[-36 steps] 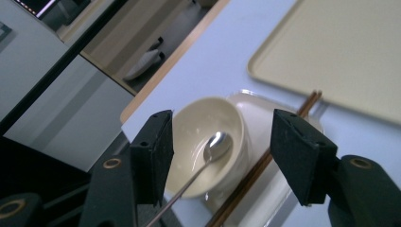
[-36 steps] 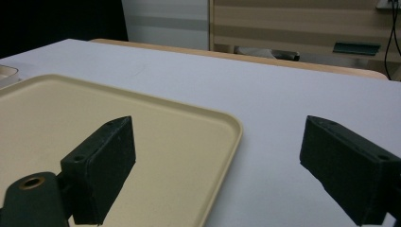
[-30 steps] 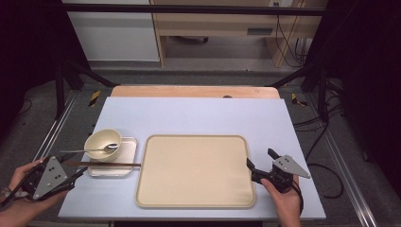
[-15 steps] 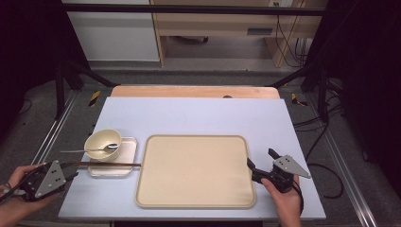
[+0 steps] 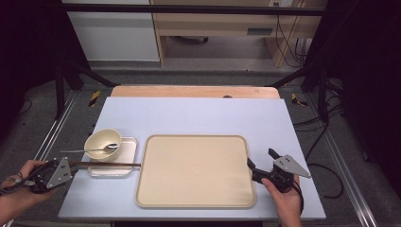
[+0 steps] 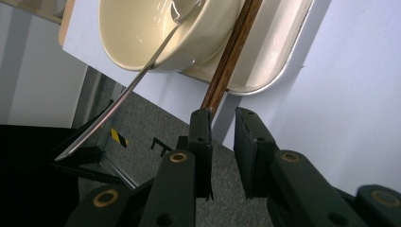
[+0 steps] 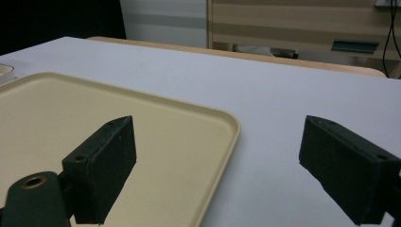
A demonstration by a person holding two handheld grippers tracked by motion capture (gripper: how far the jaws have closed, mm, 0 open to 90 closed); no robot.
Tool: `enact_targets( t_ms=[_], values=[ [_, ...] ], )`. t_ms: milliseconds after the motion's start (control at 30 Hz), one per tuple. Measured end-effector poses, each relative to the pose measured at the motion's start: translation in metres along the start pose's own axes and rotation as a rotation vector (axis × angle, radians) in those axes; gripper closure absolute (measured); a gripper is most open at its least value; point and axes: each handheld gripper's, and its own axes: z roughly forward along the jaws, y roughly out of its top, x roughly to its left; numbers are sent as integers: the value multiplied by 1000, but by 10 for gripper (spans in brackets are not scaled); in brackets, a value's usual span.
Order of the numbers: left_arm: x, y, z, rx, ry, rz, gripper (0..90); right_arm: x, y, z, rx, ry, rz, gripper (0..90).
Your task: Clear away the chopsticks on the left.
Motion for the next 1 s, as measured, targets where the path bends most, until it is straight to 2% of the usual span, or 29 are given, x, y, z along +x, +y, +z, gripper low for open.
enact_targets(
  t_ms=[200, 233, 367, 633, 1000],
  values=[
    [1, 1, 8, 20, 8, 34, 738, 0, 0, 0, 1, 0, -7, 120],
    [1, 1, 12, 32, -6, 50, 737, 0, 0, 1, 4, 1, -11, 120],
    [1, 1, 19, 53, -7, 72, 732, 0, 0, 1, 5, 2, -11, 120],
    [5, 5, 28, 66, -11, 99, 721, 0, -1, 1, 6, 4, -11, 122],
    [6, 5, 37, 91, -20, 115, 711, 1, -1, 2, 10, 6, -14, 122]
  ],
)
